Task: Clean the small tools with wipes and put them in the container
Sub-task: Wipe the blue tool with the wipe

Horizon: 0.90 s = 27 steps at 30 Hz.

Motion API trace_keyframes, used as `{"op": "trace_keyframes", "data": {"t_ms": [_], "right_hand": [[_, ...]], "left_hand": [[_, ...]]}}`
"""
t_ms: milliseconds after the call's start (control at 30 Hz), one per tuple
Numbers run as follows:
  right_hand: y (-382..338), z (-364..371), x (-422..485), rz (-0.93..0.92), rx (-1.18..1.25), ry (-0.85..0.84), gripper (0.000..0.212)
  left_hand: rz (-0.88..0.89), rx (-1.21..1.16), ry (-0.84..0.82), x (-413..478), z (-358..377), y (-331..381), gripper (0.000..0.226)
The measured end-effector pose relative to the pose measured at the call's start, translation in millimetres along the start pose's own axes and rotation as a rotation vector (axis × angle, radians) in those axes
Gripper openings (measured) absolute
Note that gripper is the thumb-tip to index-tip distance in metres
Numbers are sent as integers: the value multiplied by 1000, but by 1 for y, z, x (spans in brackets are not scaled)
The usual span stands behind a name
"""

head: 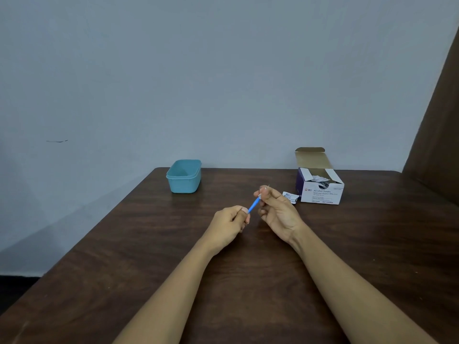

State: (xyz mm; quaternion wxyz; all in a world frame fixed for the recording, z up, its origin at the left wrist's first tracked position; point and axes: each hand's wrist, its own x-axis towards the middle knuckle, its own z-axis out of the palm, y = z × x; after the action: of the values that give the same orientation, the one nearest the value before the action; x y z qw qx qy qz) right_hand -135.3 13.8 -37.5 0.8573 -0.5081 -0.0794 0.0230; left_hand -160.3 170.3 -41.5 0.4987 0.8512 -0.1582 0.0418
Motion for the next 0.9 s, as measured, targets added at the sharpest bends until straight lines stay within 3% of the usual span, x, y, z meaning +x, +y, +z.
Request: {"op": "trace_keyframes", "data": {"t_ms": [367, 767, 900], "right_hand": [[-1, 1, -2, 13, -48, 32, 4], [2, 10, -8, -74, -357, -36, 20], [4, 8, -5, -65, -310, 14, 23]], "left_hand": [[-7, 8, 17, 1, -1, -1, 31], [-16, -15, 37, -1, -1, -4, 32], [-20, -22, 54, -2, -1, 0, 31]]}}
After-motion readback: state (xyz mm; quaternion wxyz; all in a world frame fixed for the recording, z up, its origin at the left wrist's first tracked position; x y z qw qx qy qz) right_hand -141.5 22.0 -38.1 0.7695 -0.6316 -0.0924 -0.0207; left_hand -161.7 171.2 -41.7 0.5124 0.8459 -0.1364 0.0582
